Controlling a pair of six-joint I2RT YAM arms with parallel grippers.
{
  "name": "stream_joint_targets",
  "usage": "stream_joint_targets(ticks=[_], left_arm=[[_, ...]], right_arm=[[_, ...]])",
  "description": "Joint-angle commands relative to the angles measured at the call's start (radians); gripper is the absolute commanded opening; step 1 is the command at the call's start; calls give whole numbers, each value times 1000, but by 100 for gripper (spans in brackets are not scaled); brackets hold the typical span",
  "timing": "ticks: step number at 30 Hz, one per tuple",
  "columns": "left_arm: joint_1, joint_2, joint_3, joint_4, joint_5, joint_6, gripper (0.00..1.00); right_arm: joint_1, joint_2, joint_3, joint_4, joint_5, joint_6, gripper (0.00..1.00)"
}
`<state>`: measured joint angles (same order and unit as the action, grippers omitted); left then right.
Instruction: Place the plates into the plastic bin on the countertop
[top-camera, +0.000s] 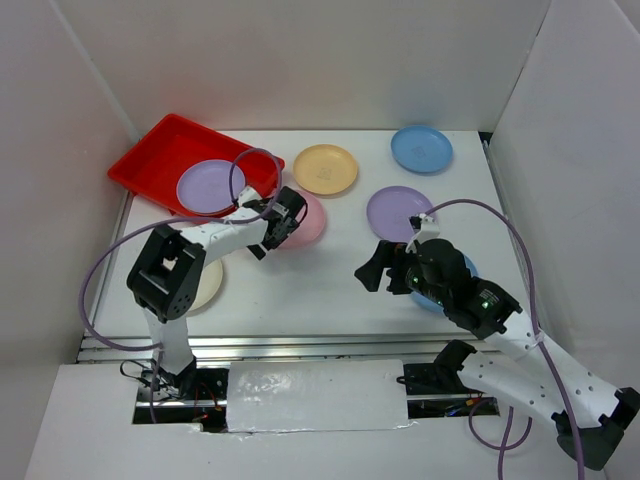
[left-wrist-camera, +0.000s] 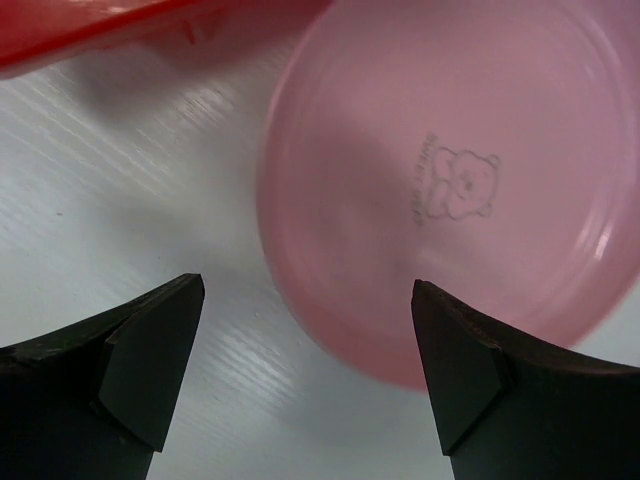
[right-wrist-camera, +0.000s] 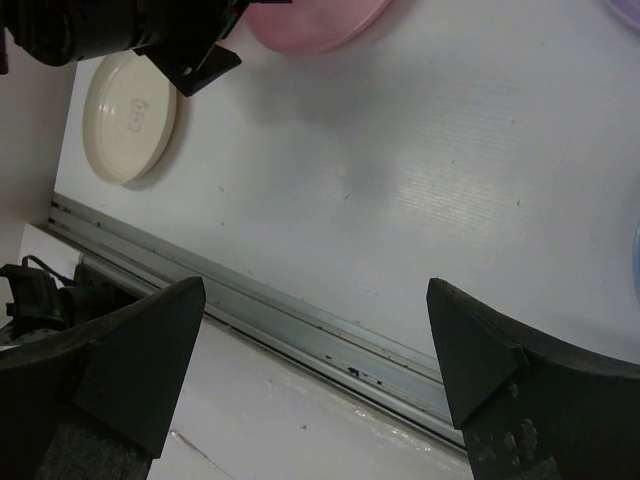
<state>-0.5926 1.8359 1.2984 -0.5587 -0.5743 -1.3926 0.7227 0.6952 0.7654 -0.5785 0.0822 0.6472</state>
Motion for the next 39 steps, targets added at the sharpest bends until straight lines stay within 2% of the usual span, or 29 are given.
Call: stream_joint_targets(ticks=[1, 5, 7, 9, 11, 14, 15, 18, 20, 24, 27, 28, 31, 34, 35, 37, 39], left_arm=[[20, 31, 2, -26, -41, -55, 98], [30, 83, -4, -24, -27, -71, 94], [27, 92, -25, 11, -19, -68, 86], [27, 114, -36, 23, -12, -69, 72], [27, 135, -40, 32, -2, -74, 66], [24, 132, -65, 43, 11, -84, 38], [14, 120, -92, 42, 10, -97, 21], [-15, 30, -195, 72, 7, -126, 6], [-41, -60, -247, 62, -1, -147, 0], [-151, -187, -280, -83, -65, -207, 0], [-188, -285, -245, -45, -102, -78, 0], [-187, -321, -228, -6, -92, 63, 0], [-150, -363, -125, -53, -130, 148, 0], [-2, -377, -28, -115, -99, 197, 0], [101, -377, 1, -115, -78, 210, 0], [237, -368, 34, -71, -18, 271, 0], [327, -328, 64, -34, 52, 309, 0]], right_arm=[[-8, -17, 2, 6, 5, -23, 100], [-11, -13, -9, 16, -9, -26, 100], [-9, -6, -8, 22, -10, -24, 100], [-11, -3, -8, 23, -13, -24, 100], [-11, -5, -8, 23, -16, -24, 100], [-9, -11, -6, 19, -18, -23, 100], [-9, -11, -5, 17, -16, -23, 100], [-8, -16, -2, 9, -10, -23, 100], [-8, -20, 2, 6, -12, -20, 100], [-6, -23, 2, 15, -16, -17, 100], [-5, -20, 6, 19, -19, -14, 100], [-3, -20, 8, 20, -21, -14, 100], [-5, -23, 12, 23, -30, -11, 100], [-6, -20, 26, 16, -27, -15, 100], [-5, -22, 28, 14, -27, -15, 100], [-2, -22, 34, 11, -27, -17, 100], [-5, -22, 40, 6, -29, -20, 100]])
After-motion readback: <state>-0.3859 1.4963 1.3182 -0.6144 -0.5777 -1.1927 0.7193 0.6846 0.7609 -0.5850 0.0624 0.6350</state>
